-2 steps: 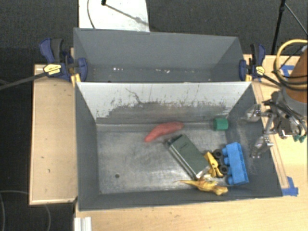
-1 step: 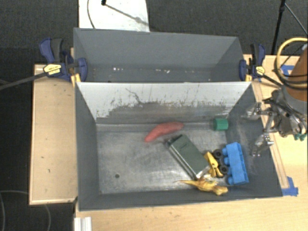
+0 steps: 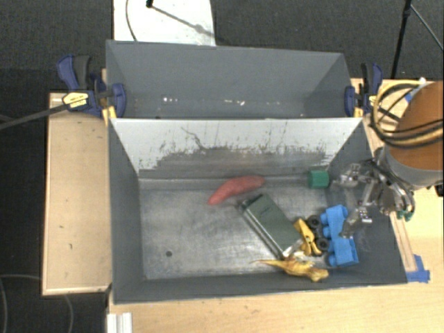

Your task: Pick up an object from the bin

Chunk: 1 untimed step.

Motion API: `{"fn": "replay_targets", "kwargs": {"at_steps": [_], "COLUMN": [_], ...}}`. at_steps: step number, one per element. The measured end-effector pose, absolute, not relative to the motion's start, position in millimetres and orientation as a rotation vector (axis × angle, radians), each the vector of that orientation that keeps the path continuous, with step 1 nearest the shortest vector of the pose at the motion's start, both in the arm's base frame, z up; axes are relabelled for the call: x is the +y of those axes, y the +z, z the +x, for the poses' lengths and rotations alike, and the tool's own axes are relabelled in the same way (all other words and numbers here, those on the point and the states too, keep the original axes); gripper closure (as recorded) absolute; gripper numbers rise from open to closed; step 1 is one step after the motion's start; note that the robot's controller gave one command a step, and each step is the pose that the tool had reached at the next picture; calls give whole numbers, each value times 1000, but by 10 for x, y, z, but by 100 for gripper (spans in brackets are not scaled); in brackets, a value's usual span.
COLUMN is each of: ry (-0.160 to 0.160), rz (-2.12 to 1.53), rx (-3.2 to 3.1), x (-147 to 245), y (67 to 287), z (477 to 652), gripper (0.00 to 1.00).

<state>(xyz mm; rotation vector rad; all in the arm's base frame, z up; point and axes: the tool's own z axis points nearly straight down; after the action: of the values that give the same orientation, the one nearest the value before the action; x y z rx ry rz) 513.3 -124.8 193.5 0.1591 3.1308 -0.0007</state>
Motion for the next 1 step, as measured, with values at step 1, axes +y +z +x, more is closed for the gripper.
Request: {"fn": "replay_targets", "kwargs": {"at_steps": [1], "ry": [0], "rz": [45], "rx": [3139], "x": [-666], "y": [1626], "z": [4915], "gripper": [0]}}
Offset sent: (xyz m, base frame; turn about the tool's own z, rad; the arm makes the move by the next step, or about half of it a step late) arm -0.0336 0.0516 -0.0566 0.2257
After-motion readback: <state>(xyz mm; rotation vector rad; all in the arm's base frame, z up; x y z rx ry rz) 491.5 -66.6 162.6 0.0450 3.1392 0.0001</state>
